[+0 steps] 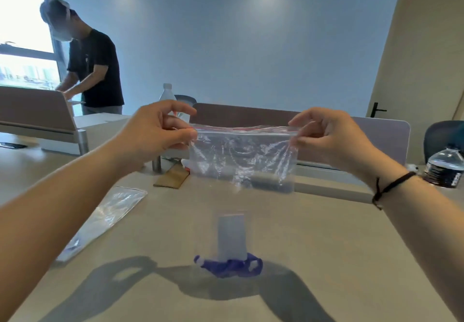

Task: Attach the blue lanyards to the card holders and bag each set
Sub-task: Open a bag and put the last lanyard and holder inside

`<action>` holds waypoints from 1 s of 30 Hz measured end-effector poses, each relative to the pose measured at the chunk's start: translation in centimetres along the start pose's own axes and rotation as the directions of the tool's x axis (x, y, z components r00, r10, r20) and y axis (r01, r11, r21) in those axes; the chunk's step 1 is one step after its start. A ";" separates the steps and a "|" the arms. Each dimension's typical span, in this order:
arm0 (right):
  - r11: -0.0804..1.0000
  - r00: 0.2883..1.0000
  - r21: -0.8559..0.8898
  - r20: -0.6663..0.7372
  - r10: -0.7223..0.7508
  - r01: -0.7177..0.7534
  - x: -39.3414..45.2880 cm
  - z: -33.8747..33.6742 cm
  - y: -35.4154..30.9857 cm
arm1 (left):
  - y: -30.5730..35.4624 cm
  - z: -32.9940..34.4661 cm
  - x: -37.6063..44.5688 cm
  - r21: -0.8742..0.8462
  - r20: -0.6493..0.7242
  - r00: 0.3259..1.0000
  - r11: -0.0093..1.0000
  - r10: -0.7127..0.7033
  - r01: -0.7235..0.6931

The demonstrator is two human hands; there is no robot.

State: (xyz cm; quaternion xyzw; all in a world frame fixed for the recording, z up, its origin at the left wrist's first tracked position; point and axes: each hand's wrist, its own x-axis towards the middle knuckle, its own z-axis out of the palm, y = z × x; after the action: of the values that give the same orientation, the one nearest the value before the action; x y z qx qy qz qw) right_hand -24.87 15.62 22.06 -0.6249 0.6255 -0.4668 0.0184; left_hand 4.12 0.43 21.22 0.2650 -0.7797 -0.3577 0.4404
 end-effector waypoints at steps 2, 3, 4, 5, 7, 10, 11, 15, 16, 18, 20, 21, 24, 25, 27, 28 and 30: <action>0.995 0.997 0.097 -0.074 0.032 -0.025 -1.1 1.8 1.0 | -0.9 1.1 -0.4 -0.034 -0.044 0.998 0.999 -0.038 0.036; 0.985 0.992 0.163 -0.103 0.067 -0.050 -1.7 2.6 1.5 | -1.5 1.5 -0.6 -0.042 -0.061 0.997 0.998 -0.051 0.048; 0.968 0.986 0.238 -0.127 0.112 -0.079 -2.1 3.3 1.8 | -2.1 1.8 -0.7 -0.061 -0.078 0.995 0.996 -0.063 0.058; 0.942 0.977 0.320 -0.142 0.158 -0.105 -2.3 3.9 2.2 | -2.8 2.0 -0.8 -0.097 -0.094 0.992 0.993 -0.078 0.069; 0.885 0.964 0.443 -0.137 0.228 -0.146 -2.5 4.7 2.8 | -4.0 2.3 -1.2 -0.190 -0.126 0.985 0.978 -0.116 0.090; 0.841 0.958 0.510 -0.100 0.268 -0.181 -2.7 5.5 3.2 | -6.2 3.4 -2.2 -0.250 -0.108 0.981 0.960 -0.158 0.127; 0.826 0.957 0.530 -0.083 0.278 -0.193 -2.8 5.7 3.3 | -7.3 4.0 -2.7 -0.265 -0.053 0.984 0.952 -0.172 0.152; 0.743 0.938 0.617 -0.024 0.346 -0.259 -2.9 6.7 3.3 | -12.5 6.7 -6.0 -0.196 0.337 0.886 0.896 -0.319 0.397; 0.726 0.931 0.633 -0.024 0.365 -0.269 -2.8 6.9 3.5 | -13.9 7.6 -6.8 -0.155 0.413 0.827 0.866 -0.381 0.476; 0.709 0.918 0.649 -0.042 0.395 -0.276 -2.6 7.1 3.7 | -16.1 9.3 -8.0 -0.074 0.502 0.726 0.813 -0.469 0.577; 0.704 0.908 0.652 -0.054 0.416 -0.283 -2.5 7.4 3.9 | -16.5 10.9 -8.6 -0.017 0.509 0.704 0.812 -0.496 0.584; 0.700 0.903 0.654 -0.058 0.425 -0.287 -2.4 7.5 4.2 | -16.4 11.6 -8.7 -0.027 0.498 0.710 0.809 -0.498 0.587; 0.661 0.885 0.698 -0.084 0.459 -0.276 -2.2 7.3 5.3 | -16.1 12.2 -8.9 -0.073 0.479 0.708 0.780 -0.519 0.621; 0.641 0.872 0.718 -0.098 0.479 -0.271 -2.1 7.2 5.8 | -16.0 12.1 -9.0 -0.096 0.479 0.710 0.773 -0.517 0.627; 0.593 0.836 0.755 -0.114 0.536 -0.278 -2.1 7.0 6.9 | -16.0 11.7 -9.1 -0.204 0.480 0.718 0.732 -0.504 0.650; 0.569 0.819 0.771 -0.111 0.563 -0.286 -2.1 7.1 7.5 | -16.1 11.5 -9.2 -0.241 0.480 0.724 0.719 -0.495 0.652; 0.537 0.797 0.785 -0.093 0.596 -0.310 -2.2 7.8 8.7 | -16.3 10.8 -9.2 -0.261 0.478 0.738 0.725 -0.477 0.638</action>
State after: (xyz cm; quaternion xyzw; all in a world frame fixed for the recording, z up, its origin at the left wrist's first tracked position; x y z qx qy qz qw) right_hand -26.31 11.06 11.15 -0.2809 0.5173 -0.7587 0.2791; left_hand 0.63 0.81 -0.12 0.3192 -0.6372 -0.6737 0.1956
